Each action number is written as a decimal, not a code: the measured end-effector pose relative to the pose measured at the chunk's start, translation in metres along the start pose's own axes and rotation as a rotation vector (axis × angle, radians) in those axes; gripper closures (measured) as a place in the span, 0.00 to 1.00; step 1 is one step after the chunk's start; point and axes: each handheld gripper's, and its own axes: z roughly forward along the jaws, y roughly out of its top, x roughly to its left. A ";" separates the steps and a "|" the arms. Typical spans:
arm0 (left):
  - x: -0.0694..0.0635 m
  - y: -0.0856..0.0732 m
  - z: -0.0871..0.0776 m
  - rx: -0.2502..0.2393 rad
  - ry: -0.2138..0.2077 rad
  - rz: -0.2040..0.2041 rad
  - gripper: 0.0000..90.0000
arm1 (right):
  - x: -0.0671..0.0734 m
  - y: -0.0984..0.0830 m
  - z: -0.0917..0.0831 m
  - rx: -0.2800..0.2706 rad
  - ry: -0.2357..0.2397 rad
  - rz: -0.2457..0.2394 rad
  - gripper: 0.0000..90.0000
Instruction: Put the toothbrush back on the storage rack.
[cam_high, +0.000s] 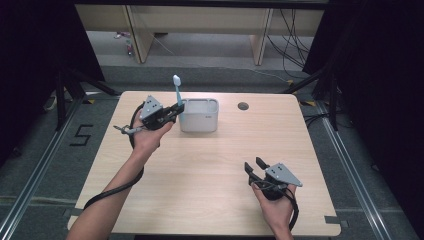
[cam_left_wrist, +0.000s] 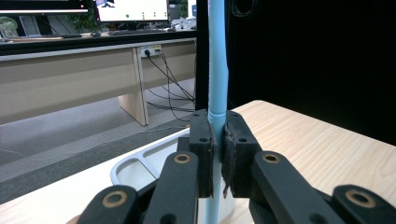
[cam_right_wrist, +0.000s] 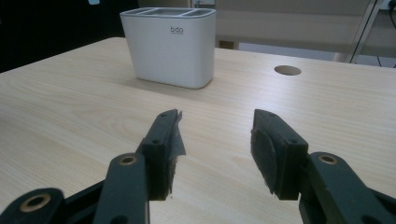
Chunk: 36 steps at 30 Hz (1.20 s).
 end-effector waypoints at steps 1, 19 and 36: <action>0.001 0.000 0.001 -0.001 0.002 0.001 0.92 | -0.001 0.000 0.000 0.000 -0.005 -0.012 0.58; 0.015 0.008 0.017 0.002 0.029 -0.014 0.92 | -0.001 0.000 0.000 0.002 0.003 0.005 0.58; 0.026 0.007 0.033 0.017 0.064 -0.019 0.92 | -0.002 0.001 0.001 0.001 0.001 0.002 0.58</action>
